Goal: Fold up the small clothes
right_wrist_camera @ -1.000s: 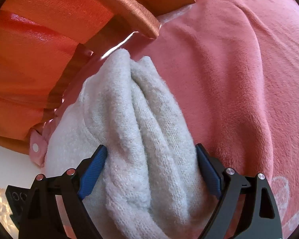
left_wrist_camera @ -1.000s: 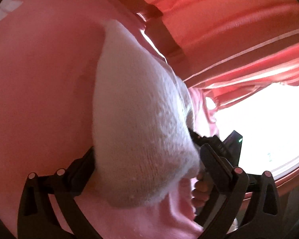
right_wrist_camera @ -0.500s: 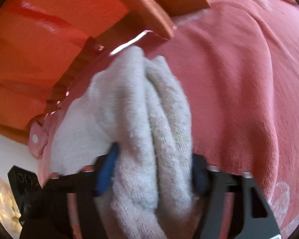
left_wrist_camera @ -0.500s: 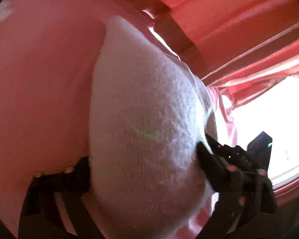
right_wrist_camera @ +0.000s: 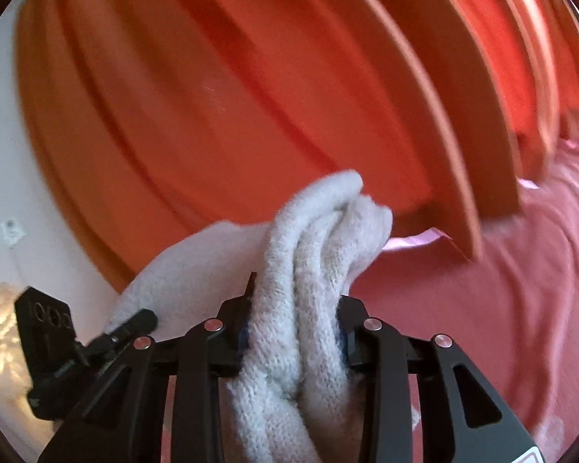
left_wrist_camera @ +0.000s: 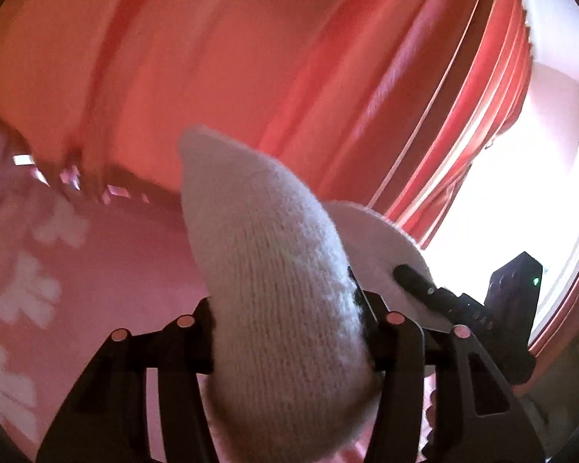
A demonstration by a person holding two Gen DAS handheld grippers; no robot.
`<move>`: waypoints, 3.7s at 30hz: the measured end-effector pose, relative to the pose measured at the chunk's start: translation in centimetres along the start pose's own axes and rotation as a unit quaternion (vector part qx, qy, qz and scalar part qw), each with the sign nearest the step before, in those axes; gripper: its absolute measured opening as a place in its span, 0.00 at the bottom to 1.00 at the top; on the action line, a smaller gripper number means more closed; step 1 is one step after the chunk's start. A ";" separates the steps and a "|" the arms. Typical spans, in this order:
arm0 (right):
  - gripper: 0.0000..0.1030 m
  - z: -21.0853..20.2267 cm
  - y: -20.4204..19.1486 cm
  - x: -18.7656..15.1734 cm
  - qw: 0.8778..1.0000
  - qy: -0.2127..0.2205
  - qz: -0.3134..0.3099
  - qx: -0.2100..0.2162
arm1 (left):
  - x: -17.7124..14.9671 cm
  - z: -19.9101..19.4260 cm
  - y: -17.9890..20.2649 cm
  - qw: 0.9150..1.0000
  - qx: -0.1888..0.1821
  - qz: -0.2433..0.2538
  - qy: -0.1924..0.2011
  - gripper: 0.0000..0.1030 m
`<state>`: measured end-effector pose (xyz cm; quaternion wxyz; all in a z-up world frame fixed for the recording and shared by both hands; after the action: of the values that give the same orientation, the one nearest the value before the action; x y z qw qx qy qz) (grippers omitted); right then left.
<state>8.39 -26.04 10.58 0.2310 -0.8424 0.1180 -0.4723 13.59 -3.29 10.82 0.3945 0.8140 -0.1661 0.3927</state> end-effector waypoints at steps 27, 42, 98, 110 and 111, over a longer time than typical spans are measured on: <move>0.19 14.8 0.0 -6.0 0.985 -0.165 -0.054 -0.023 | -6.2 6.6 -14.5 0.955 0.209 -0.156 -0.139 0.92; 0.81 20.3 7.2 -9.7 0.960 -0.260 0.066 -0.074 | -7.7 8.3 -17.3 0.948 0.169 -0.221 -0.155 0.96; 0.37 14.6 -0.5 -9.8 0.933 -0.262 -0.129 -0.208 | -7.6 6.2 -8.9 0.917 0.369 0.008 -0.148 0.79; 0.61 7.5 2.0 -13.7 0.945 -0.235 -0.059 -0.220 | -12.1 2.0 -5.5 0.921 0.365 0.013 -0.137 0.85; 0.62 6.9 2.3 -14.2 0.945 -0.237 -0.053 -0.219 | -12.8 1.7 -5.4 0.918 0.370 0.015 -0.140 0.85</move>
<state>6.82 -20.22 -4.19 0.0362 -0.9648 0.1155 -0.2334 9.48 -1.66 -2.46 0.0321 0.9458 -0.0750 0.3142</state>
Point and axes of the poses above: each gripper's, at about its wrist camera, not at the fingertips, and z roughly the way its jaws point, y to its right, x to its top, the point moved 3 cm from there along z, roughly the way its jaws point, and after that the axes turned 7 degrees about -y, right-handed, at the moved point
